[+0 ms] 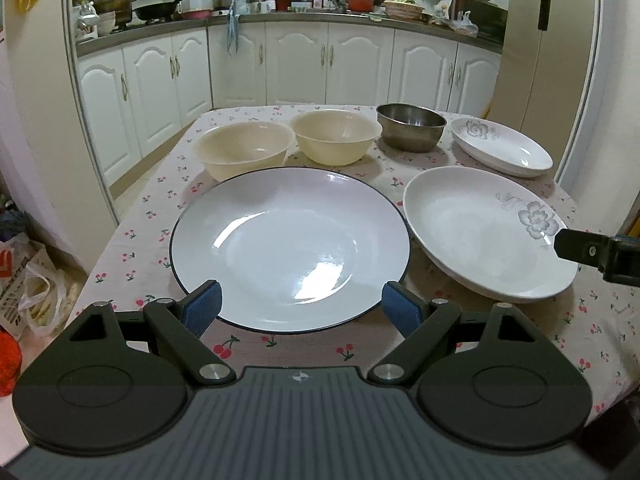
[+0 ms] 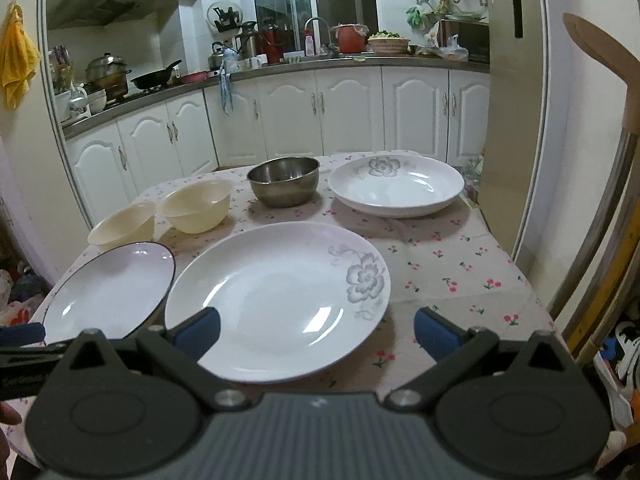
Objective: Organize plates and bowls
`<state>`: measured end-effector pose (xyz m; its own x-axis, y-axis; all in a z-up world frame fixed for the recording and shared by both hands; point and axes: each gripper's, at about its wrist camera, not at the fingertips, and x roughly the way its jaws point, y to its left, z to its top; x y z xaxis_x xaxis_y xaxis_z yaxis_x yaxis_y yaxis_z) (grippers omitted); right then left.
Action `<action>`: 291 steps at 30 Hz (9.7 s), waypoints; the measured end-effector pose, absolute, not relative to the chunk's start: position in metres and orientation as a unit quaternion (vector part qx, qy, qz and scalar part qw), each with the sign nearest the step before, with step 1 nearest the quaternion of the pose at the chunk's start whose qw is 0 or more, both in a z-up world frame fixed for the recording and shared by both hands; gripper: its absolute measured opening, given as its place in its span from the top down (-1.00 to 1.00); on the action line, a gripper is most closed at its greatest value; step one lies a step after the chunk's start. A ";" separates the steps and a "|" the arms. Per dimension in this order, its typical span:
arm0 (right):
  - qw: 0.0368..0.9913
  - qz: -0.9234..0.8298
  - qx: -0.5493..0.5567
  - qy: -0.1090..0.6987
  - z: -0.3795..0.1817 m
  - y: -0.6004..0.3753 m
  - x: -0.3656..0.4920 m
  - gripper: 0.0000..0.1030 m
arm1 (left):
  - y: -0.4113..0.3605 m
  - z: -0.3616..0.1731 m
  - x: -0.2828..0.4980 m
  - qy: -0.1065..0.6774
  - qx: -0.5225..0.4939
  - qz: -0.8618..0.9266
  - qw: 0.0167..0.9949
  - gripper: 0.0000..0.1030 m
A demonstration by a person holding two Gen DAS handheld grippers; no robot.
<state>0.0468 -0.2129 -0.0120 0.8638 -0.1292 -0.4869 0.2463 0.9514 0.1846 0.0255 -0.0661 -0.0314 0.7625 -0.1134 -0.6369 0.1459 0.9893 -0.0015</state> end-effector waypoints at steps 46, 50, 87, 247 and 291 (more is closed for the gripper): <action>0.923 0.126 0.224 0.286 0.019 -0.179 0.170 -0.97 | 0.016 -0.049 0.071 0.326 -0.180 -0.022 0.928 -0.48; 0.918 0.146 0.225 0.293 0.019 -0.171 0.191 -0.97 | 0.022 -0.048 0.072 0.332 -0.181 -0.031 0.925 -0.32; 0.865 0.196 0.288 0.360 0.003 -0.147 0.220 -0.99 | 0.036 -0.051 0.059 0.345 -0.159 -0.039 0.924 -0.42; 0.886 0.153 0.392 0.194 -0.015 -0.257 0.115 -1.00 | -0.074 -0.029 0.100 0.299 -0.075 -0.050 0.950 0.09; 0.899 0.224 0.275 0.257 -0.010 -0.126 0.125 -1.00 | 0.005 -0.032 0.073 0.321 -0.126 0.042 0.938 0.11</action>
